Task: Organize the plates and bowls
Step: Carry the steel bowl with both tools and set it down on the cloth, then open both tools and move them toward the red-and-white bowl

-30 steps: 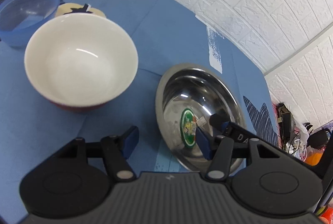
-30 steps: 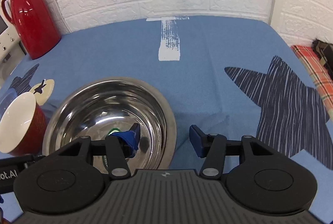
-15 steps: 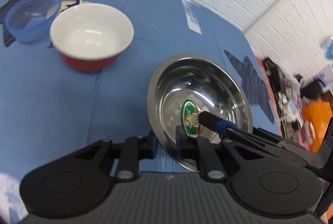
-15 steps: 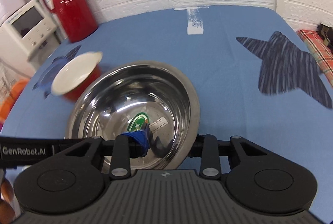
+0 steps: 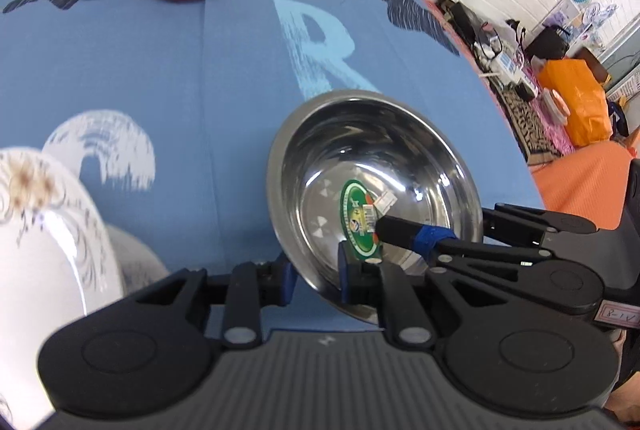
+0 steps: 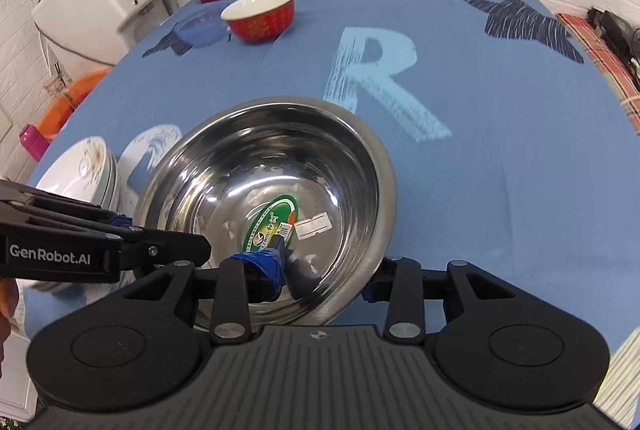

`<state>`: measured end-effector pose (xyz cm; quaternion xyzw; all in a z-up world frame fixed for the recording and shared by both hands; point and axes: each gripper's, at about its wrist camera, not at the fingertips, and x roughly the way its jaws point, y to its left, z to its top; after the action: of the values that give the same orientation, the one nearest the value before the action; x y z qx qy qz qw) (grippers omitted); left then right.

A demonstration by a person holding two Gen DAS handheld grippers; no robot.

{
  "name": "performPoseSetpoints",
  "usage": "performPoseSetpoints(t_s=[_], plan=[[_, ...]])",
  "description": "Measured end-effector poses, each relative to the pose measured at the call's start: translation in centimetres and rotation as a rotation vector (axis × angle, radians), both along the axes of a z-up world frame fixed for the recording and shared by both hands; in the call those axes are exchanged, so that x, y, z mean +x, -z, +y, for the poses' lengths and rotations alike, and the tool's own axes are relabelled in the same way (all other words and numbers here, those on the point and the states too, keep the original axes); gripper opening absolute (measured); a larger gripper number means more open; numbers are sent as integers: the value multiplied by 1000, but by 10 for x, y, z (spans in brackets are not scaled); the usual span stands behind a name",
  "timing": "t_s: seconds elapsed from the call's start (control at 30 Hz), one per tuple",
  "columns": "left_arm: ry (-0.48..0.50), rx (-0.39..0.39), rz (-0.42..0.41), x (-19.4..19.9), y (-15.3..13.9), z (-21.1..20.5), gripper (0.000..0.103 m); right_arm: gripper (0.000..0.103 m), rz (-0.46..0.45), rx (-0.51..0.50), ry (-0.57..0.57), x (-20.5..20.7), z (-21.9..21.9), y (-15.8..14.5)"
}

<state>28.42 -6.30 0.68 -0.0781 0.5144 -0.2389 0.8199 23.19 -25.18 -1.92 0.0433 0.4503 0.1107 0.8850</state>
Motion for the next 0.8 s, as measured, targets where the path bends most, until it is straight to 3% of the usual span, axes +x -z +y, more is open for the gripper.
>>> performPoseSetpoints(t_s=[0.37,0.43,0.47,0.5,0.8], plan=[[10,14,53,-4,22,3,14,24,37,-24,-22,-12,6,11],[16,8,68,-2,21,2,27,24,36,-13,-13,-13,3,8],[18,1,69,-2,20,3,47,23,31,-14,-9,-13,2,7],[13,-2,61,-3,18,5,52,23,24,-19,0,-15,-1,5],[-10,-40,-30,-5,-28,41,53,25,-84,25,97,-19,-31,-37]])
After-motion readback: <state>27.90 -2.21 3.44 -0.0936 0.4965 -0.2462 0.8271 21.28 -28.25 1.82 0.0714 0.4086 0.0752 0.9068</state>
